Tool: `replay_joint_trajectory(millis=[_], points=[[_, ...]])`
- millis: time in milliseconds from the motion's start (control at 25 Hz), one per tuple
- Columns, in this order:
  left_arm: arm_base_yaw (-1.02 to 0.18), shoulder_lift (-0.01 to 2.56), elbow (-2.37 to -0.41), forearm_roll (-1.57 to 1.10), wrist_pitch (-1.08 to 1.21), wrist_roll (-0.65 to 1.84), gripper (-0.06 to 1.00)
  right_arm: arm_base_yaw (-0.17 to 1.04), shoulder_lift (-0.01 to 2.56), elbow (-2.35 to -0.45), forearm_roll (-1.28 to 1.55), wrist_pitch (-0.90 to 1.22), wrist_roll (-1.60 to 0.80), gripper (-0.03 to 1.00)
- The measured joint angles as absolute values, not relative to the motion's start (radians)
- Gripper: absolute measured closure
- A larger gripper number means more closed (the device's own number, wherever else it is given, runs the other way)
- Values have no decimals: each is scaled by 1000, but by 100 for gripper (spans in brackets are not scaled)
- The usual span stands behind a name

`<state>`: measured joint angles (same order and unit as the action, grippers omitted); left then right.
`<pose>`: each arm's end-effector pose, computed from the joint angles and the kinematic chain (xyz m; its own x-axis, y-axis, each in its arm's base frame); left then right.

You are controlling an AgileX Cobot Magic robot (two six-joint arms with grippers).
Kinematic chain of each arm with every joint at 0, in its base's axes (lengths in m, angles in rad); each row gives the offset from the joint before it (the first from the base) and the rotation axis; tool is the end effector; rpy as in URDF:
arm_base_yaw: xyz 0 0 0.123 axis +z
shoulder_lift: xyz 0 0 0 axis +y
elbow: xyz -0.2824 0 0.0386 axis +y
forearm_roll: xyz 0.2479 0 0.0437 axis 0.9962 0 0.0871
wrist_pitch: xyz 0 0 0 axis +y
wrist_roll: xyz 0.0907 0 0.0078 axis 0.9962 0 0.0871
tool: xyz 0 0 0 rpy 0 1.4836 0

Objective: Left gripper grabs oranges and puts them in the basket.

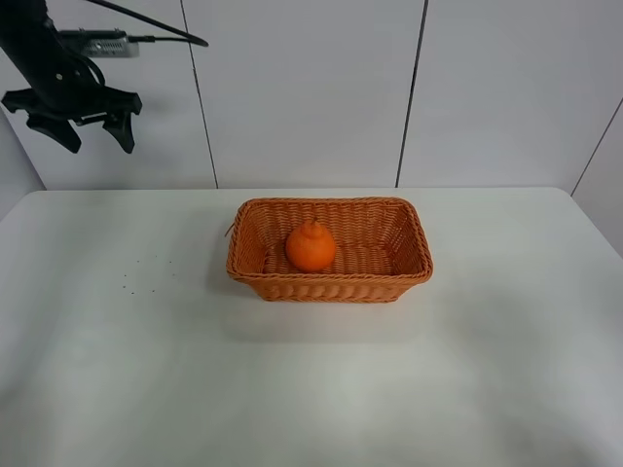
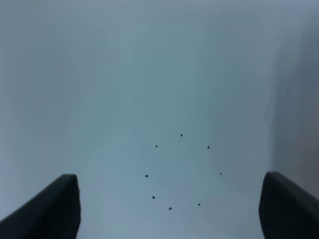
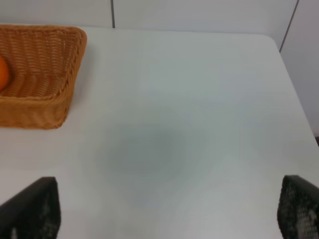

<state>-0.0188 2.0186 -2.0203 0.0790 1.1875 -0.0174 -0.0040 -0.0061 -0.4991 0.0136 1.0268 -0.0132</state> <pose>0.4462 -0.0017 0.3241 -0.8900 0.0289 -0.4550 -0.0038 0.9975 0.0707 -0.0043 0.0011 0.2797 -0.4208 -0.0045 -0.9072 -0.0091 1.0000 -0.0007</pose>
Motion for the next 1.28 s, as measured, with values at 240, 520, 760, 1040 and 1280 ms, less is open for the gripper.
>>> replay_joint_trajectory(millis=[240,520,760,1040,1280], points=[[-20,1747,-1854,77,1189,-19,11,-4,-6,-499,14,1027,-13,27],[-20,1328,-1423,77,1189,-19,11,-4,-6,-499,14,1027,-13,27],[-20,972,-1029,77,1189,-19,11,-4,-6,-499,14,1027,-13,27],[-20,588,-662,77,1126,-34,11,-4,-6,-499,14,1027,-13,27],[-20,320,-497,70,1076,-41,11,-4,-6,-499,14,1027,-13,27]])
